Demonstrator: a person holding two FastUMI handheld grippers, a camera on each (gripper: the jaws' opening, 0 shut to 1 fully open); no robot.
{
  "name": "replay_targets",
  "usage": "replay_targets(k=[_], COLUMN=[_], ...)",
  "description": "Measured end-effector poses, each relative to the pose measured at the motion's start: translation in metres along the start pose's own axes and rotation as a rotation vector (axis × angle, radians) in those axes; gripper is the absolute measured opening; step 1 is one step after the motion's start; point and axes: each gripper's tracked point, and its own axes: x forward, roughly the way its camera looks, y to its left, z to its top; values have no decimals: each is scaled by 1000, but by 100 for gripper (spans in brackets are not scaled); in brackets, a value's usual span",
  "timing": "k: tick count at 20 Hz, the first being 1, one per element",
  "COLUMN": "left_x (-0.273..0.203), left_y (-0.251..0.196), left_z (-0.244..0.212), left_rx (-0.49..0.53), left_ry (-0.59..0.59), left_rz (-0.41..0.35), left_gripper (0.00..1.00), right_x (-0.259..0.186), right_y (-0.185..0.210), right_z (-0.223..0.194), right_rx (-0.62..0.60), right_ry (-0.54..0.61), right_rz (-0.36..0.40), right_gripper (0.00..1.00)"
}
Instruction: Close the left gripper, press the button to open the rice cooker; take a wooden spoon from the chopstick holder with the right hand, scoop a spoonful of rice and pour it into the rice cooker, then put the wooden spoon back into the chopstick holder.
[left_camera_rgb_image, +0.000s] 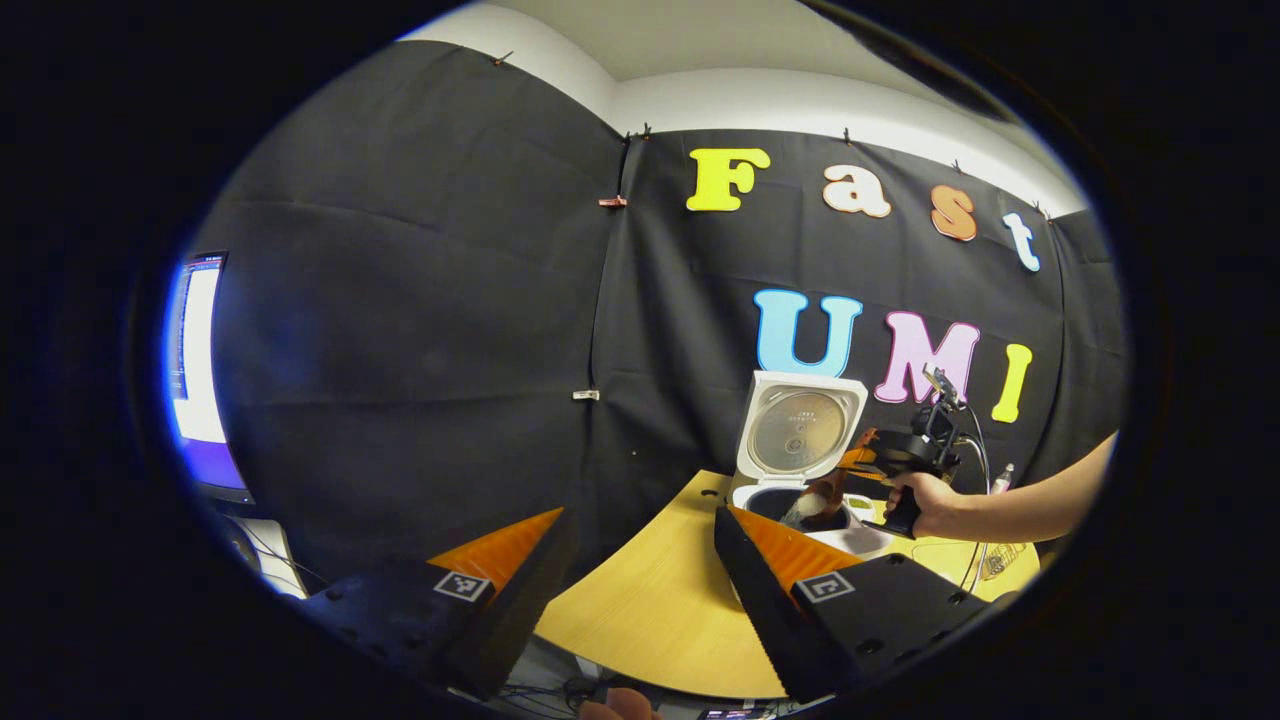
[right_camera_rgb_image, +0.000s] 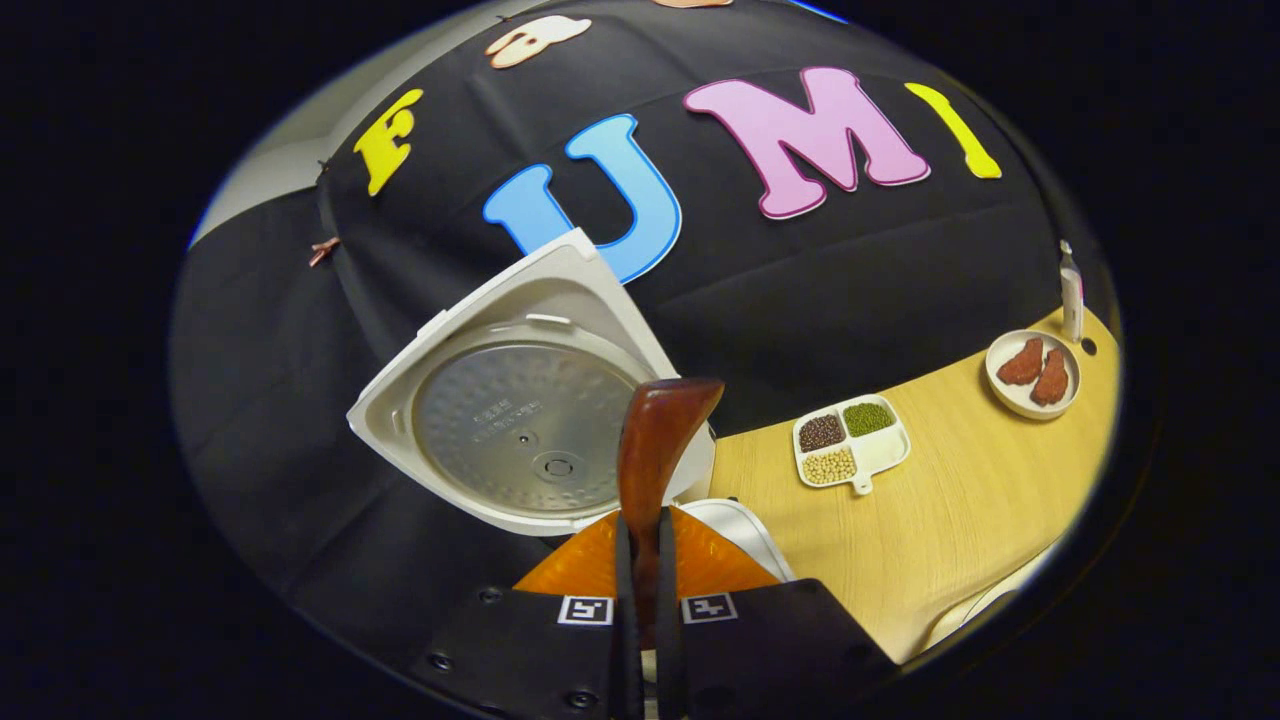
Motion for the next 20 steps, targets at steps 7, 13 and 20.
replay_targets(k=[7, 13, 20], left_x=[-3, -5, -8], left_y=[8, 15, 18], left_z=[-5, -7, -7], left_rx=[-10, -22, -28], left_ry=[5, 7, -3], left_rz=[13, 30, 40], left_gripper=[95, 95, 95], right_x=[4, -1, -13], right_y=[18, 47, 85], right_z=[-7, -14, -16], right_rx=[-293, -557, -928], right_ry=[7, -7, -84], right_rz=[12, 63, 125], right_gripper=[10, 10, 10])
